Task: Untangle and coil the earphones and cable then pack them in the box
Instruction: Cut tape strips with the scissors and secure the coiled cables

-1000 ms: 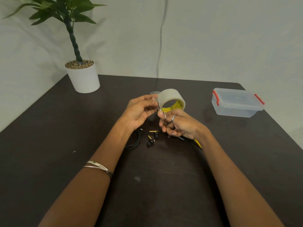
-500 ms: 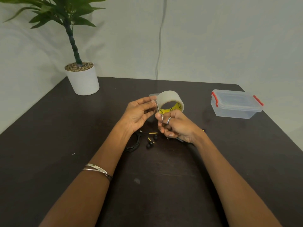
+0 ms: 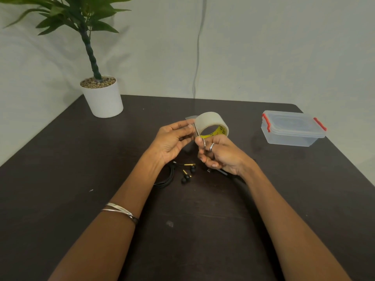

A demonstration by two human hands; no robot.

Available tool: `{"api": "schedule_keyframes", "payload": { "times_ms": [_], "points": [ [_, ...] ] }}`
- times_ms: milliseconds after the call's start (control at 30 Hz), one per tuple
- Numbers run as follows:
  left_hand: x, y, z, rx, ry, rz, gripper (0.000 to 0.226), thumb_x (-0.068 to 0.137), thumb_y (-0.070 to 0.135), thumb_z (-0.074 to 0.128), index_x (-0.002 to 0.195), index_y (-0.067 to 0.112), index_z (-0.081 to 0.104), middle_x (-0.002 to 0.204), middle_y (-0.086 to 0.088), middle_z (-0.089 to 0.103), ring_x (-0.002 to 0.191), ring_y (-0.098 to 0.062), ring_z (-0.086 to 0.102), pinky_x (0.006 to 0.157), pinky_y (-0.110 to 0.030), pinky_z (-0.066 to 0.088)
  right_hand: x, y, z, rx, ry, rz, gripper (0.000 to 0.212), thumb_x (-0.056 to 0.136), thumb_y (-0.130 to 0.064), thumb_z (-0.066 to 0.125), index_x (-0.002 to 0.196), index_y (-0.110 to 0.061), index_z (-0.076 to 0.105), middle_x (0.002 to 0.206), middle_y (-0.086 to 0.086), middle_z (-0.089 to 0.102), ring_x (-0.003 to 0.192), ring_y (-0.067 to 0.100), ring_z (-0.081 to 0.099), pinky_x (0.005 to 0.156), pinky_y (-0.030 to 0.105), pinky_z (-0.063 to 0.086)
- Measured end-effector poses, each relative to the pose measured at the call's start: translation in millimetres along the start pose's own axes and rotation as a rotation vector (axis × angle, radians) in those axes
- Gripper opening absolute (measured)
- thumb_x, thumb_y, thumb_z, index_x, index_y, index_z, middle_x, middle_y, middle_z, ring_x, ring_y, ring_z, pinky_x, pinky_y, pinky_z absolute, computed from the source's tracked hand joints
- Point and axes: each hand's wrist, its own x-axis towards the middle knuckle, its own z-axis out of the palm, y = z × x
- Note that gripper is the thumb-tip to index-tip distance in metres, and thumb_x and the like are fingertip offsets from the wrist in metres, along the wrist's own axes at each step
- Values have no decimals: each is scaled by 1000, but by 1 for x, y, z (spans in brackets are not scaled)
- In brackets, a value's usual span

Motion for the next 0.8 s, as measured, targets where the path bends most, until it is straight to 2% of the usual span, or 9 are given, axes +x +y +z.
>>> {"api": "schedule_keyframes", "payload": {
  "times_ms": [100, 300, 600, 800],
  "points": [
    [0, 0, -1, 1, -12, -7, 19, 87, -6, 59, 101, 3, 68, 75, -4, 73, 73, -11, 69, 76, -27, 58, -1, 0, 1, -2, -2, 8, 38, 90, -41, 58, 69, -10, 56, 62, 12, 52, 34, 9, 38, 32, 13, 21],
    [-3, 1, 0, -13, -34, -15, 18, 87, -6, 58, 102, -2, 67, 83, -9, 74, 79, -15, 71, 76, -28, 59, 0, -2, 1, 13, -8, 13, 44, 84, -50, 59, 69, -10, 55, 63, 12, 52, 36, 11, 37, 33, 12, 19],
    [-3, 2, -1, 11, -41, -21, 20, 86, -5, 60, 103, 0, 67, 79, -6, 74, 74, -12, 69, 76, -28, 59, 0, 0, -3, -38, 4, 17, 37, 92, -38, 58, 67, -10, 55, 60, 9, 52, 34, 7, 37, 32, 14, 20],
    [-3, 3, -4, 17, -67, -31, 20, 85, -5, 60, 103, 0, 67, 85, -9, 74, 83, -17, 70, 81, -30, 58, 0, -4, -2, -35, 8, 22, 44, 81, -51, 62, 67, -10, 57, 61, 10, 53, 34, 9, 38, 34, 12, 20]
  ]
}}
